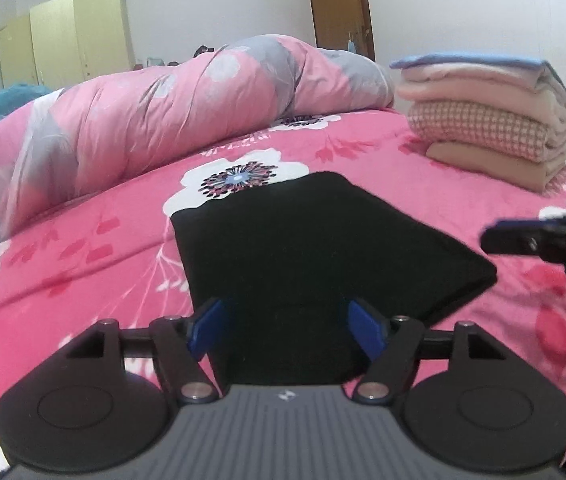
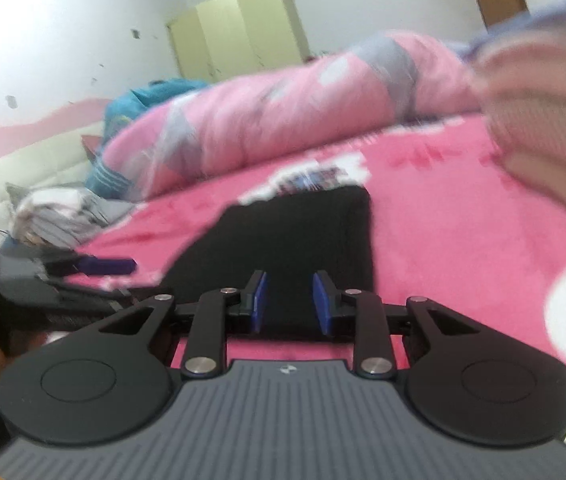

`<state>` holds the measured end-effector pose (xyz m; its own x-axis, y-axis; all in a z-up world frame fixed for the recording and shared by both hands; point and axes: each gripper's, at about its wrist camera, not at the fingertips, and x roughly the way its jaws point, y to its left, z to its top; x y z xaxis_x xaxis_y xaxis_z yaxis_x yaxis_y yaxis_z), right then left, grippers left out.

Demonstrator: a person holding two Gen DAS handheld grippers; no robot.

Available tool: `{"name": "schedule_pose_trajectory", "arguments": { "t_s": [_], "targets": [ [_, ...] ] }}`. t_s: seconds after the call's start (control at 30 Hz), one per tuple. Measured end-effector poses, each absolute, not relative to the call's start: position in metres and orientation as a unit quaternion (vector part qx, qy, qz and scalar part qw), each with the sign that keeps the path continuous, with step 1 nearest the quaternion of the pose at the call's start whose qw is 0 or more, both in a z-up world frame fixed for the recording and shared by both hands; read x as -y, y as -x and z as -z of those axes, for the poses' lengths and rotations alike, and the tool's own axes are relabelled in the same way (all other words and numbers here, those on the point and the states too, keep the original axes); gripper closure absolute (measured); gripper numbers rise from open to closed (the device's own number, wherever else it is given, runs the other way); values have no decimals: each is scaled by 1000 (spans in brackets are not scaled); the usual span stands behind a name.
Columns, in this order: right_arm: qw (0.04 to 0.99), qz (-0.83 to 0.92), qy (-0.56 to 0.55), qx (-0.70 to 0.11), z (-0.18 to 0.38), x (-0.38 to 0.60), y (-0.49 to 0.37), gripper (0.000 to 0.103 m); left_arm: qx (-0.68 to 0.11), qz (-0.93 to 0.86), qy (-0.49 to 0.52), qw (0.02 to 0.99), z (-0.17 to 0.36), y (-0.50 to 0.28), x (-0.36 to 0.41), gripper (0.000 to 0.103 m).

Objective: Fold clothes

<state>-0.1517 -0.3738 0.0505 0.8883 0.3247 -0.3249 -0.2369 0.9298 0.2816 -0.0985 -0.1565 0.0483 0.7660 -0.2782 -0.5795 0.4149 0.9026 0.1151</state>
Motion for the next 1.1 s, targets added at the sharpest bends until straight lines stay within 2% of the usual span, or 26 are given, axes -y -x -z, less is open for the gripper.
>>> {"name": "schedule_pose_trajectory", "arguments": {
  "t_s": [0.2,0.27,0.33,0.4,0.47,0.57,0.67,0.8,1.0,1.1],
  "targets": [
    [967,-125,-57,-213,-57,340,113,78,-326,167,-104,924,-45,77,162,31],
    [964,-119,-44,-236,-47,340,100,80,-347,161,-93,919,-38,68,161,29],
    [958,-84,-21,-275,-33,347,89,83,-364,156,-79,915,-30,61,158,23],
    [953,-83,-80,-282,-30,372,87,87,-369,153,-68,914,-27,57,153,18],
    [951,-53,-99,-290,-40,385,85,83,-375,151,-62,912,-27,54,151,17],
    [949,-55,-127,-283,-57,394,78,83,-380,150,-64,910,-27,54,151,16],
    [950,-107,-113,-272,-67,373,65,83,-390,145,-59,908,-27,52,150,13],
    [939,-151,-110,-289,-52,356,41,83,-403,141,-48,903,-27,51,148,12],
    [939,-65,-143,-305,-50,386,13,83,-411,136,-49,900,-28,49,150,11],
    [942,-107,-147,-281,-64,382,13,83,-414,135,-50,899,-28,48,151,11]
  ]
}}
